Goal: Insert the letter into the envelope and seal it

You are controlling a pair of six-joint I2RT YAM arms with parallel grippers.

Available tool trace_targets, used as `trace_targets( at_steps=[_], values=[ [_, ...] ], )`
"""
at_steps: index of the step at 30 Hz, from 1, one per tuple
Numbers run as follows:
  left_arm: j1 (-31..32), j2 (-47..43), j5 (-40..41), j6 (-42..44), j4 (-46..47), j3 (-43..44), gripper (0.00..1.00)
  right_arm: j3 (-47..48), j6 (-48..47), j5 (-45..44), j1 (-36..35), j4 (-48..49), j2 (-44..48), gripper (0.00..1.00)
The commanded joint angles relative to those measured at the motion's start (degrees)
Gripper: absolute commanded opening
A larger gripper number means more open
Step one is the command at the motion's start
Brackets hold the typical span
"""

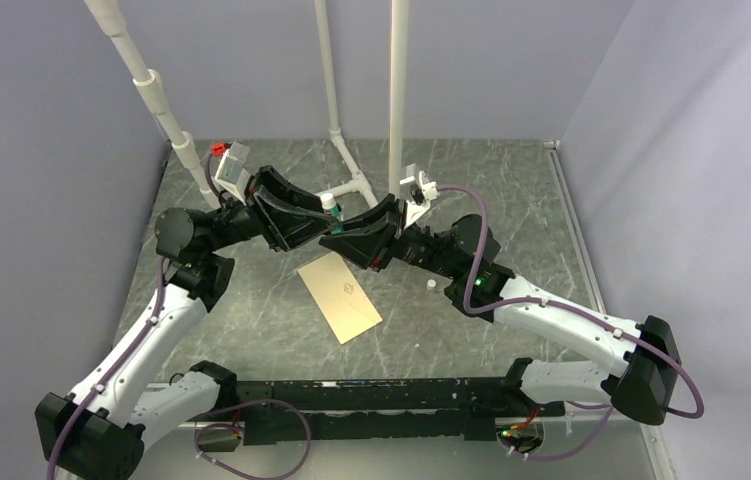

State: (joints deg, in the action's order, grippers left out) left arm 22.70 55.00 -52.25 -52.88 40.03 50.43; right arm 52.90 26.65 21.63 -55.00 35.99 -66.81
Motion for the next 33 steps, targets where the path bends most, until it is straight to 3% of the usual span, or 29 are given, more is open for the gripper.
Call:
trace_targets(
  at_steps=[1,12,17,23,28,31,33],
  values=[
    [0.2,1.2,-0.3,-2.8,6.0,-0.8,0.44,1.5,0.9,2.1,-0.3,4.3,0.1,0.00],
    [1.7,4.0,-4.5,-3.6,9.1,-0.4,0.37,1.7,2.1,3.8,-0.2,6.2,-0.4,0.00],
    [1.8,3.0,-4.0,-1.5,6.4,-1.0,0.28,1.5,2.0,3.0,-0.2,6.0,0.5,0.00],
    [1.9,2.1,-3.6,-0.4,5.0,-1.7,0.37,0.3,2.5,1.4,-0.2,7.7,1.7,0.00],
    [1.9,2.1,-3.8,-0.4,5.1,-1.6,0.38,0.4,3.0,2.1,-0.2,8.4,1.5,0.00],
    [1.9,2.1,-3.7,-0.4,5.2,-1.5,0.31,0.8,3.0,2.8,-0.2,7.8,1.1,0.00],
    [2.0,2.4,-4.0,-0.4,5.4,-1.3,0.20,0.5,3.2,2.6,-0.2,8.0,1.2,0.00]
  ],
)
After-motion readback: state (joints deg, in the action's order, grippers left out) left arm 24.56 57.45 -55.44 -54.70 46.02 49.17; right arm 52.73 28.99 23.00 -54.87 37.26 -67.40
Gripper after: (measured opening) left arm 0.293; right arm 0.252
